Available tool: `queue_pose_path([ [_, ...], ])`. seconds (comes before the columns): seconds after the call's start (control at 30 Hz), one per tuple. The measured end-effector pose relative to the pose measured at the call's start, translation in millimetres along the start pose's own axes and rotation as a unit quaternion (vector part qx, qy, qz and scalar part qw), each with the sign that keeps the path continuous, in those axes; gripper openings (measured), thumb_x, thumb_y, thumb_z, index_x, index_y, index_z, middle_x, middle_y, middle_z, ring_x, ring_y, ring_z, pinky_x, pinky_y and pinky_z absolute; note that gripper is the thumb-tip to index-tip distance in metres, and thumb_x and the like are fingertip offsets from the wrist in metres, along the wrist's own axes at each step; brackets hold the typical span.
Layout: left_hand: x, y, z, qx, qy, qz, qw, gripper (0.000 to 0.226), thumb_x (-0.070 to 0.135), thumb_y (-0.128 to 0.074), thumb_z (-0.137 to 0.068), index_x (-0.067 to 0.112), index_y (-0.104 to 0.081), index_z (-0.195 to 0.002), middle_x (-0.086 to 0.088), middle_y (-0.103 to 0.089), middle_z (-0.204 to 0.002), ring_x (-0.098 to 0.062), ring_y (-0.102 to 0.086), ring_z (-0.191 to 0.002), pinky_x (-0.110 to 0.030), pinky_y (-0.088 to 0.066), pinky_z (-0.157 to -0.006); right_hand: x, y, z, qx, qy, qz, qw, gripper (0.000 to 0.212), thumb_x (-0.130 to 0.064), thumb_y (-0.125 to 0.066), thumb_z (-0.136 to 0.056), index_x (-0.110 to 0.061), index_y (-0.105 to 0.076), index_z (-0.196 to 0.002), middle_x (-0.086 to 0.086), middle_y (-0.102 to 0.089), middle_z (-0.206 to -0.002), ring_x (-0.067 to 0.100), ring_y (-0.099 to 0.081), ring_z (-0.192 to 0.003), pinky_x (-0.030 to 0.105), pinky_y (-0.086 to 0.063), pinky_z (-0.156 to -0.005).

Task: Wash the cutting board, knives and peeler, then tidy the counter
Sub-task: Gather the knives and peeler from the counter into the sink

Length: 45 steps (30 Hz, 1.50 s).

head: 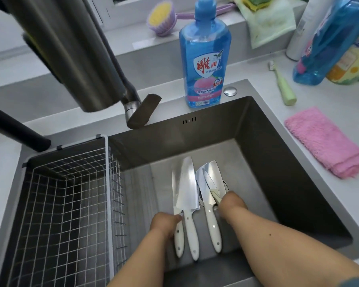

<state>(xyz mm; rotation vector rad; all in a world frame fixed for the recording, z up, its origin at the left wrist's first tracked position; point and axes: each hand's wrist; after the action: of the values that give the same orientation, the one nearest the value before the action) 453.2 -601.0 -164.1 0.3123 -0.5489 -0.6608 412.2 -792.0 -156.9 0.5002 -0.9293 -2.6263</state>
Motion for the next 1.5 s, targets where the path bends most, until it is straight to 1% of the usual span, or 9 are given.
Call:
queue_pose_path([
  [0.17, 8.8, 11.5, 17.4, 0.024, -0.019, 0.037, 0.999, 0.03, 0.031, -0.076, -0.078, 0.012, -0.057, -0.066, -0.006, -0.06, -0.072, -0.024, -0.059, -0.071, -0.025, -0.047, -0.066, -9.3, 14.6, 13.1, 0.04, 0.002, 0.021, 0.999, 0.039, -0.014, -0.059, -0.082, -0.01, -0.05, -0.119, 0.012, -0.057, -0.125, 0.032, -0.057, -0.114, 0.037, -0.051, -0.087],
  [0.3, 13.0, 19.3, 30.9, 0.004, -0.038, 0.114, 0.993, 0.035, 0.034, -0.077, -0.062, 0.015, -0.048, -0.06, -0.004, -0.052, -0.059, -0.022, -0.051, -0.06, -0.035, -0.046, -0.065, -26.2, 24.2, 33.7, 0.074, 0.062, -0.024, 0.995, 0.037, -0.028, -0.063, -0.081, -0.011, -0.053, -0.112, 0.011, -0.058, -0.118, 0.032, -0.058, -0.108, 0.029, -0.045, -0.076],
  [0.4, 21.0, 31.4, 59.7, -0.011, -0.072, 0.148, 0.986, 0.023, 0.023, -0.069, -0.083, 0.014, -0.052, -0.071, -0.007, -0.058, -0.068, -0.02, -0.056, -0.055, -0.029, -0.054, -0.058, -45.2, 26.1, 55.4, 0.063, 0.108, -0.064, 0.99, 0.035, -0.035, -0.061, -0.082, -0.01, -0.056, -0.106, 0.01, -0.063, -0.11, 0.031, -0.061, -0.092, 0.027, -0.043, -0.067],
  [0.47, 22.5, 41.1, 73.6, -0.039, -0.097, 0.201, 0.974, 0.03, 0.015, -0.062, -0.092, 0.015, -0.042, -0.069, -0.003, -0.044, -0.055, -0.01, -0.041, -0.034, -0.014, -0.034, -0.039, -58.7, 23.9, 73.9, 0.061, 0.132, -0.091, 0.985, 0.022, -0.031, -0.059, -0.085, -0.011, -0.053, -0.092, 0.007, -0.062, -0.094, 0.027, -0.057, -0.079, 0.026, -0.038, -0.062],
  [0.57, 20.3, 63.9, 101.2, -0.05, -0.148, 0.209, 0.965, 0.041, 0.005, -0.051, -0.094, 0.017, -0.035, -0.06, 0.005, -0.034, -0.044, -0.006, -0.029, -0.031, -0.011, -0.022, -0.036, -78.6, 16.0, 106.4, 0.081, 0.18, -0.14, 0.97, 0.03, -0.03, -0.06, -0.087, -0.019, -0.039, -0.069, 0.0, -0.05, -0.07, 0.025, -0.05, -0.07, 0.028, -0.033, -0.06],
  [0.87, -38.2, 162.1, 184.2, 0.04, -0.228, 0.3, 0.926, 0.016, 0.013, -0.055, -0.097, 0.01, -0.055, -0.081, -0.006, -0.056, -0.07, -0.013, -0.053, -0.056, -0.023, -0.045, -0.052, -144.6, -28.7, 234.6, 0.127, 0.348, -0.232, 0.9, 0.025, -0.03, -0.052, -0.093, -0.017, -0.044, -0.073, -0.001, -0.051, -0.066, 0.019, -0.046, -0.062, 0.032, -0.037, -0.057],
  [1.07, -134.1, 239.6, 215.9, 0.16, -0.203, 0.351, 0.9, 0.02, 0.016, -0.051, -0.097, 0.009, -0.06, -0.08, -0.007, -0.058, -0.072, -0.017, -0.054, -0.063, -0.029, -0.05, -0.062, -178.1, -91.6, 324.9, 0.038, 0.442, -0.195, 0.875, 0.024, -0.032, -0.051, -0.095, -0.017, -0.049, -0.077, -0.001, -0.052, -0.068, 0.016, -0.046, -0.061, 0.029, -0.038, -0.055],
  [1.3, -266.3, 309.5, 226.5, 0.298, -0.105, 0.504, 0.804, 0.013, 0.013, -0.051, -0.095, 0.006, -0.057, -0.086, -0.009, -0.054, -0.075, -0.02, -0.051, -0.065, -0.029, -0.046, -0.058, -200.8, -198.7, 407.8, -0.11, 0.513, -0.072, 0.848, 0.024, -0.028, -0.049, -0.093, -0.015, -0.046, -0.073, 0.002, -0.047, -0.067, 0.016, -0.04, -0.059, 0.028, -0.031, -0.054],
  [1.5, -344.0, 357.4, 229.0, 0.305, -0.069, 0.596, 0.74, 0.019, 0.03, -0.049, -0.098, 0.012, -0.053, -0.096, -0.008, -0.049, -0.093, -0.018, -0.048, -0.077, -0.027, -0.04, -0.061, -219.9, -288.2, 461.9, -0.25, 0.529, -0.006, 0.811, 0.036, -0.032, -0.051, -0.094, -0.018, -0.034, -0.065, 0.005, -0.043, -0.07, 0.02, -0.043, -0.067, 0.032, -0.033, -0.066],
])
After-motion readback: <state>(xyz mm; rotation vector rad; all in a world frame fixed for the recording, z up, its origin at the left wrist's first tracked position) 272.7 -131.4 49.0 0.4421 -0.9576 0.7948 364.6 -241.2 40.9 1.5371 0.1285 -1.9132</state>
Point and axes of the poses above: each hand's wrist, its own z-axis away from the middle knuckle, its own y-axis out of the back of the hand, x = y × z
